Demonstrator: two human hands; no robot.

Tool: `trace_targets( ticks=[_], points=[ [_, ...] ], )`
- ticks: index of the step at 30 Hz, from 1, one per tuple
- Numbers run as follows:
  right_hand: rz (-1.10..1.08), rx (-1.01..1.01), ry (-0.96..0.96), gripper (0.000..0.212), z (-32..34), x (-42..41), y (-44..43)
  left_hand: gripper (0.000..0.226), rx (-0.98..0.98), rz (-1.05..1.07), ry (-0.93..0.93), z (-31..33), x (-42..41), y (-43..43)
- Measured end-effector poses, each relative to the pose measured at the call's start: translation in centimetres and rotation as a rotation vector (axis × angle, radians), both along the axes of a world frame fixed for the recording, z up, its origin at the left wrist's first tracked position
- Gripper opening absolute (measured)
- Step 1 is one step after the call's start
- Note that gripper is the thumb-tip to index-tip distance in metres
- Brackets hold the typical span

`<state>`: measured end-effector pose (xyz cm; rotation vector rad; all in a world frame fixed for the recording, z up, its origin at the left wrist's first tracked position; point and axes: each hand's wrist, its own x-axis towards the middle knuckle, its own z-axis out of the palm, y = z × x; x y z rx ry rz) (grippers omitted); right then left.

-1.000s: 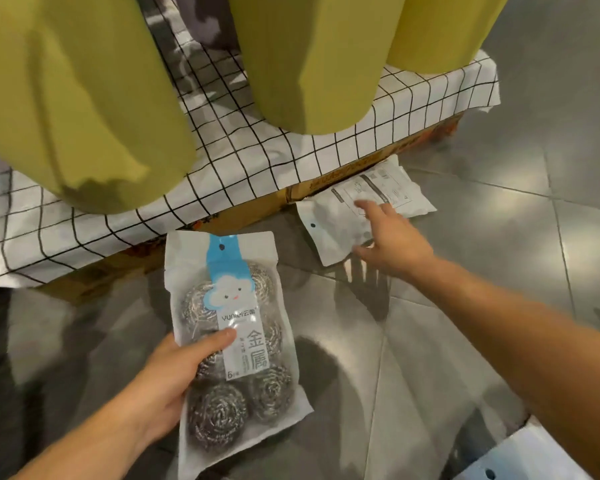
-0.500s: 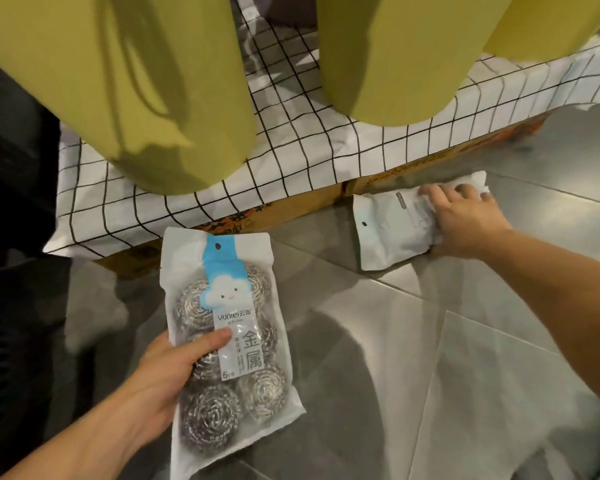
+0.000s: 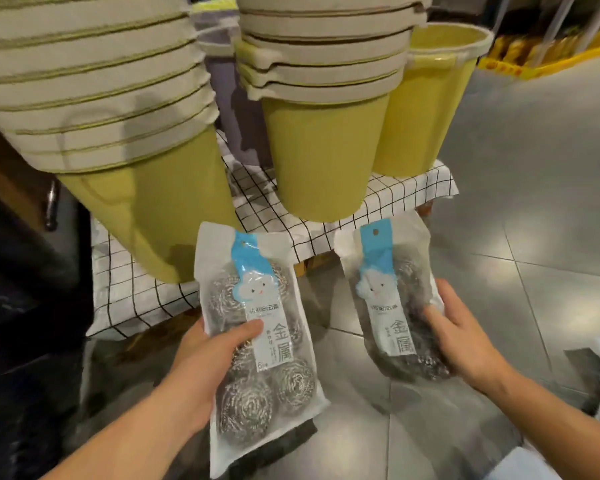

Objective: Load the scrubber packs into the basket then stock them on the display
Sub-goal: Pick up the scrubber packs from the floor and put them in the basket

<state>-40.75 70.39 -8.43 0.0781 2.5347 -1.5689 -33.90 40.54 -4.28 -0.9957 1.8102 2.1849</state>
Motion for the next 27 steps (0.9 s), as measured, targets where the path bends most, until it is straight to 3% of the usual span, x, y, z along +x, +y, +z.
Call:
trace_targets(
  ticks=[5,8,10,12,17,19,23,27],
  points=[
    [0.054,-0.23,0.046,0.054,12.1,2.4,-4.8,0.037,-0.001,-0.049,0.203,10.1,0.6,-1.3],
    [0.164,-0.252,0.113,0.085,19.6,3.5,-10.1,0.054,-0.099,-0.073,0.308,16.8,2.4,-5.7],
    [0.253,-0.32,0.131,0.067,23.7,4.3,-14.7,0.062,-0.184,-0.041,0.358,20.8,4.5,-10.0],
    [0.335,-0.427,0.126,0.039,27.1,5.4,-20.2,0.043,-0.248,-0.003,0.39,24.2,7.5,-14.9],
    [0.508,-0.473,0.114,0.023,30.8,9.8,-35.5,0.023,-0.366,0.205,0.338,29.6,17.8,-27.3],
    [0.534,-0.451,0.082,0.018,30.3,11.9,-40.9,0.035,-0.395,0.302,0.288,30.1,22.2,-32.5],
    [0.607,-0.383,-0.036,0.044,26.9,15.8,-49.5,0.055,-0.399,0.401,0.164,28.6,29.7,-41.0],
    [0.6,-0.266,-0.125,0.024,22.2,17.9,-52.4,0.114,-0.369,0.392,0.021,24.6,33.8,-46.2]
  ],
)
